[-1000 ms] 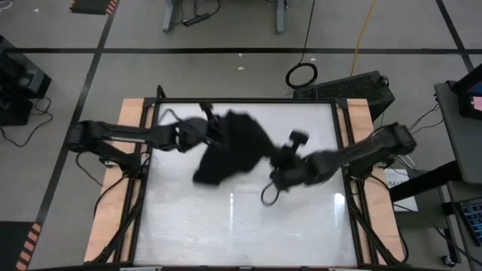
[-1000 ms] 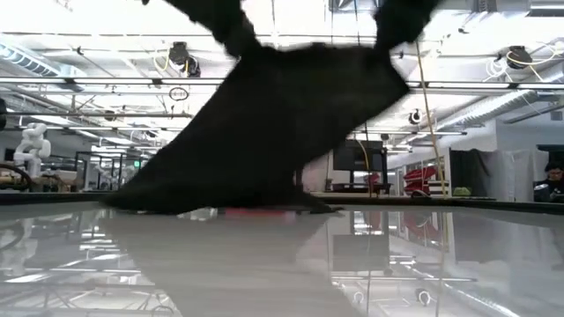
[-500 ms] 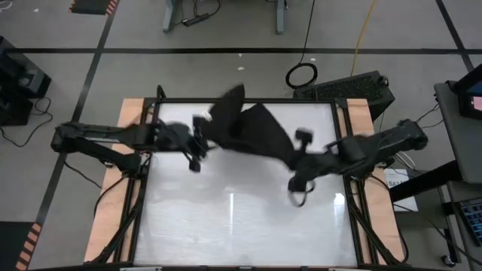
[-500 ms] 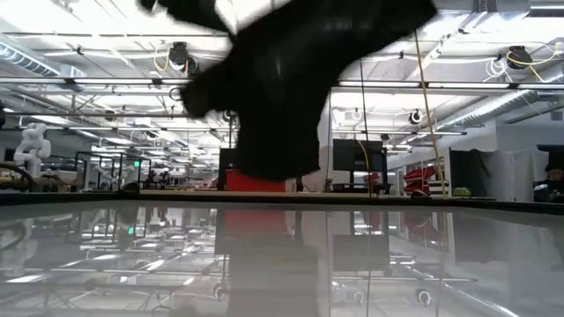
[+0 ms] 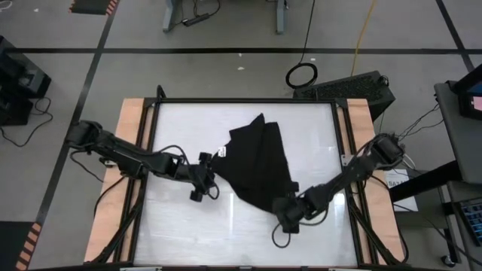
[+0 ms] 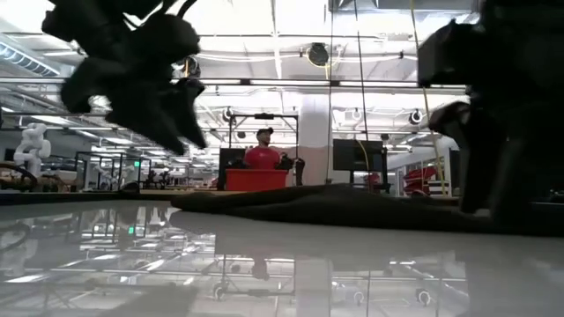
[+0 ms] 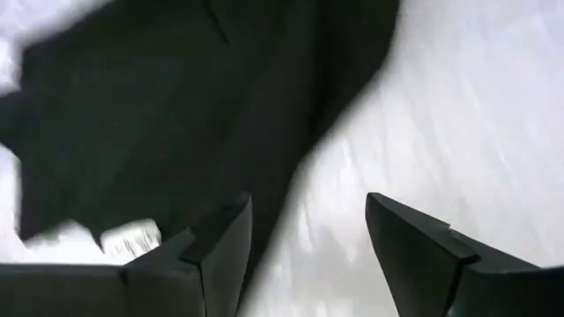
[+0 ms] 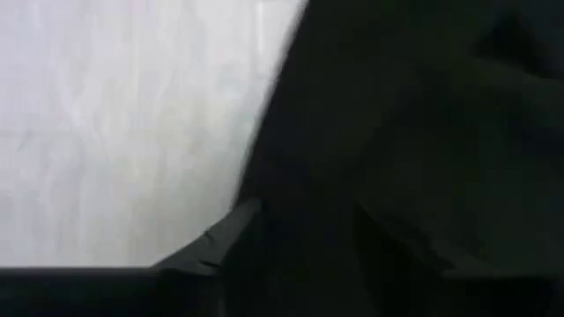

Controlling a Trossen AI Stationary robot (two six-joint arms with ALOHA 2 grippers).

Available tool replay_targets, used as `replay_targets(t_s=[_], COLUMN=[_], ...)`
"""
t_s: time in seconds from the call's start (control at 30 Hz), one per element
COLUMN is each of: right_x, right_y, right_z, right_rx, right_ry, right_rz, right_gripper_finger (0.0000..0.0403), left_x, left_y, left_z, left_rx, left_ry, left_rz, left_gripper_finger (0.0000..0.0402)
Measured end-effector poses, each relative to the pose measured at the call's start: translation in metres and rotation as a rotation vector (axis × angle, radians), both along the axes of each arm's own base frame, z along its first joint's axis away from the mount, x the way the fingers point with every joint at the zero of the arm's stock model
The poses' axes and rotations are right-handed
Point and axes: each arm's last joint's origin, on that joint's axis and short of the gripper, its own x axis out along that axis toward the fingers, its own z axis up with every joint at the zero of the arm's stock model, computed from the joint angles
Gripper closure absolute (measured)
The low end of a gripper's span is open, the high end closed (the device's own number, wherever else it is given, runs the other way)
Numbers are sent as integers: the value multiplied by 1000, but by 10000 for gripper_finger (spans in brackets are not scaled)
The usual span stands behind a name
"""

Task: Roll napkin
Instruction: Roll the black napkin

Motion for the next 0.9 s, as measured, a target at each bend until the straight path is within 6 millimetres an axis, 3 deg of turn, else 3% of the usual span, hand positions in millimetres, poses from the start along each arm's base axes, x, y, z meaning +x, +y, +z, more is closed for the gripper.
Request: replay_targets(t_s=[0.17,0.37,0.53,0.67,0.9], right_x=[2,-5,-12,-16,-16], right_y=[16,27,37,40,40], right_z=[-5,-5,-5,-6,-6], right_rx=[1,33,52,55,50], right_ry=[-94,-103,-98,-90,-90], right_rz=[-7,-29,-28,-39,-40], right_gripper_finger=[192,194,206,215,226], left_x=[21,34,30,21,5], left_y=[13,56,92,112,127], left_z=[0,-22,-28,-30,-37], left_rx=[54,-15,-41,-167,-371], left_ry=[-134,-13,43,88,224], left_rz=[-9,19,132,144,129], left_gripper_finger=[172,172,172,172,172])
